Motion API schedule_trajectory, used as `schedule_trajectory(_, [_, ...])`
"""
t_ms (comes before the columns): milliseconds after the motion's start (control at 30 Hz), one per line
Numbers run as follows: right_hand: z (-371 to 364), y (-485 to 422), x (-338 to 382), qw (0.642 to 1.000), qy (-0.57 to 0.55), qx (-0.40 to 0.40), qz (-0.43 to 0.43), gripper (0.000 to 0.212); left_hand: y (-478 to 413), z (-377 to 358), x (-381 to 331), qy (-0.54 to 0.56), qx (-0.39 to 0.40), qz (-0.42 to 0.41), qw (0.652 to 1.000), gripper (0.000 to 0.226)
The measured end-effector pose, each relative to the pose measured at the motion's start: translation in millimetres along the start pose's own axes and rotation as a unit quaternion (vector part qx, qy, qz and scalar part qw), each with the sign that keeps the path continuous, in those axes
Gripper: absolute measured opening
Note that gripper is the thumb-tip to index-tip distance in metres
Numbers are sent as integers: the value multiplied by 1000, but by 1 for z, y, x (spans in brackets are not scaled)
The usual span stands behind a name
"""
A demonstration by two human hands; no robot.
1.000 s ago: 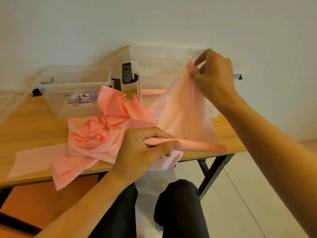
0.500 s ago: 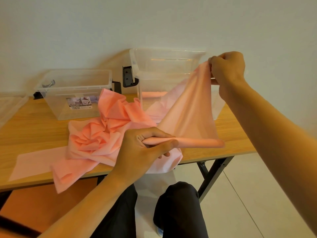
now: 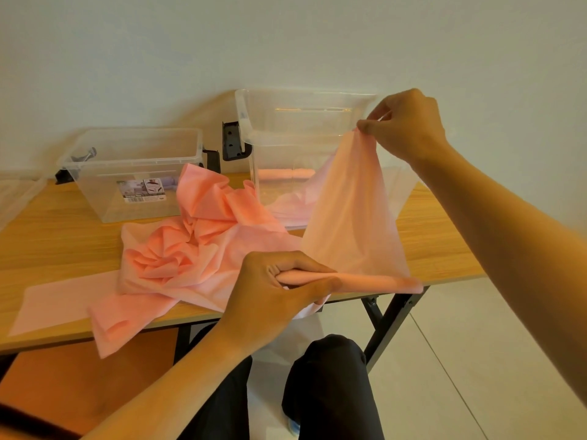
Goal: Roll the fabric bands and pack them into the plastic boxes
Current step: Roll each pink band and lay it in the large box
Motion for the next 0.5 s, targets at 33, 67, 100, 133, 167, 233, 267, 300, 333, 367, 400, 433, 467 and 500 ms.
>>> schedule_trajectory(33, [1,-1,2,1000,6,-4,4,17,0,-1,0,-2,0,-2,1000,9])
schedule_trajectory(67, [0,-2,6,1000,17,-4,13,15,0,-2,-1,-2,0,-3,1000,9])
schedule_trajectory(100, [-2,-4,8,999,28,-2,16,11,0,-2,-2,-3,1,-4,1000,9])
schedule_trajectory(133, [-3,-6,10,999,34,-1,14,8,0,-3,-3,-5,2,-5,1000,9])
schedule_trajectory(167, [-2,-8,11,999,42,-3,10,10,0,-3,-3,-7,2,-8,1000,9])
schedule_trajectory(233, [-2,-12,12,999,47,-9,0,13,1,-3,-5,-7,2,-14,1000,7])
schedule_trajectory(267, [-2,-14,13,1000,15,-5,-3,11,2,-2,-5,-7,2,-16,1000,6])
schedule_trajectory(300, [-3,-14,16,998,-54,9,-9,9,3,-1,-4,-11,0,-18,1000,6])
schedule_trajectory(333, [-4,-12,22,989,-144,33,-13,11,3,1,-4,-15,-3,-19,1000,8])
schedule_trajectory(367, [-5,-10,28,969,-240,60,-11,14,4,2,-4,-17,-7,-20,1000,11])
schedule_trajectory(400, [-5,-10,32,947,-311,76,-12,15,5,4,-3,-15,-12,-20,1000,13])
schedule_trajectory(433, [-3,-13,30,941,-331,67,-28,16,5,6,-3,-10,-19,-21,1000,13])
schedule_trajectory(467, [0,-17,24,948,-311,46,-56,19,5,8,-4,-4,-27,-22,999,14])
schedule_trajectory(500, [3,-19,16,959,-271,35,-79,21,5,9,-5,1,-32,-22,999,13])
Point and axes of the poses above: each hand's wrist, its own y-axis away from the middle knuckle, its own z-axis out of the back of the hand, x = y × z, the point moved 7 cm from there along -y, towards the middle knuckle, and after that the axes turned 3 degrees about y, right-handed, at the moved point
